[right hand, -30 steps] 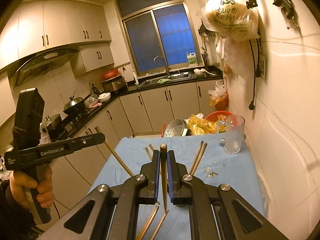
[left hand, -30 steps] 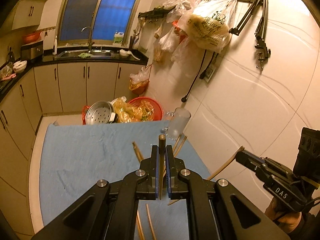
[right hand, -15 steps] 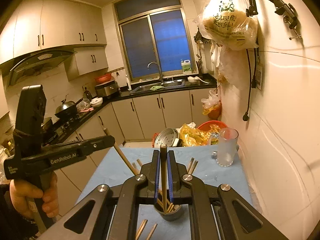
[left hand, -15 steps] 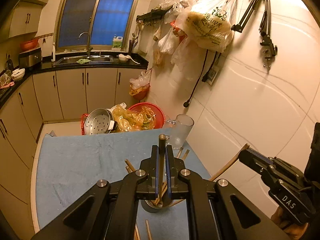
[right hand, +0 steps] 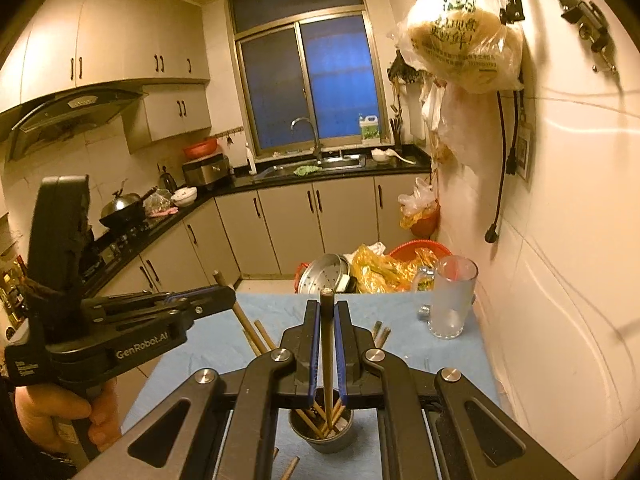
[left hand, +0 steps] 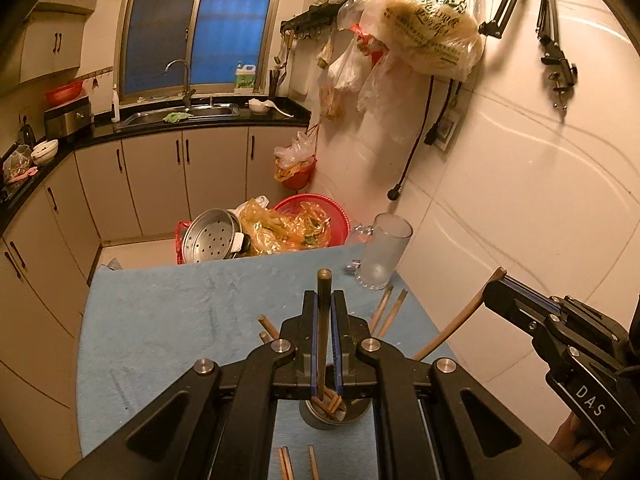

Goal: Organize utensils
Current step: 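Lower both chopsticks into the grey holder and open both tools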

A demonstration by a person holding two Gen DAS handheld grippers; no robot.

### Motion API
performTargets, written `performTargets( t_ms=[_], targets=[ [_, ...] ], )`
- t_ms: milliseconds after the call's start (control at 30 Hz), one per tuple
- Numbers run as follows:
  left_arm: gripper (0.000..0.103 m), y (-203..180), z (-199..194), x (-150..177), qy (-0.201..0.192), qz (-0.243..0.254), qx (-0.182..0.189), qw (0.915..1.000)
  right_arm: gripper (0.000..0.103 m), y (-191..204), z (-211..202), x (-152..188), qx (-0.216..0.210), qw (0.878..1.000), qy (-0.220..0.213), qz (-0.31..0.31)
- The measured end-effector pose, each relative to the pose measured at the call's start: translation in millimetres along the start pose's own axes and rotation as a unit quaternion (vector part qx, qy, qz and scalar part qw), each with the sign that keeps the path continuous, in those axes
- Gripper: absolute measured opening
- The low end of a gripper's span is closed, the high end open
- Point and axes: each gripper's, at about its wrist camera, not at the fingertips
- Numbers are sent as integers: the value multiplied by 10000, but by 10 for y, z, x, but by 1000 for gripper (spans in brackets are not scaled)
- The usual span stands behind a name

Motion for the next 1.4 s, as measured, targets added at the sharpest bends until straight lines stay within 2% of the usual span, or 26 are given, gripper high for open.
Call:
performTargets(
  t_ms=[333, 533, 900, 1233, 1400],
  targets=[
    [6, 48, 198, 67, 220, -57, -80, 9997, 8, -42, 260, 121, 81, 9995, 304, -79],
    [6, 70, 341, 141, 419, -80, -112, 9990, 8, -71, 482, 230, 76, 9980, 626, -14],
    [7, 116, 494, 261, 657, -141, -148, 9976, 8, -108, 646, 332, 96, 9964, 845, 67],
    [7, 148, 477, 274, 679, -244, -82, 9974, 11, -167, 683, 368, 123, 9955, 914, 199],
    [9, 173, 357, 266, 557, -333, 17, 9979, 12, -156, 640, 364, 159, 9953, 914, 274]
  ],
)
Point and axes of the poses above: each gripper's, at about its wrist camera, not at the fingertips, and z roughly the way its jaws point, y to its left, x to its underside, and after that the axes turned 7 degrees about y, right-handed
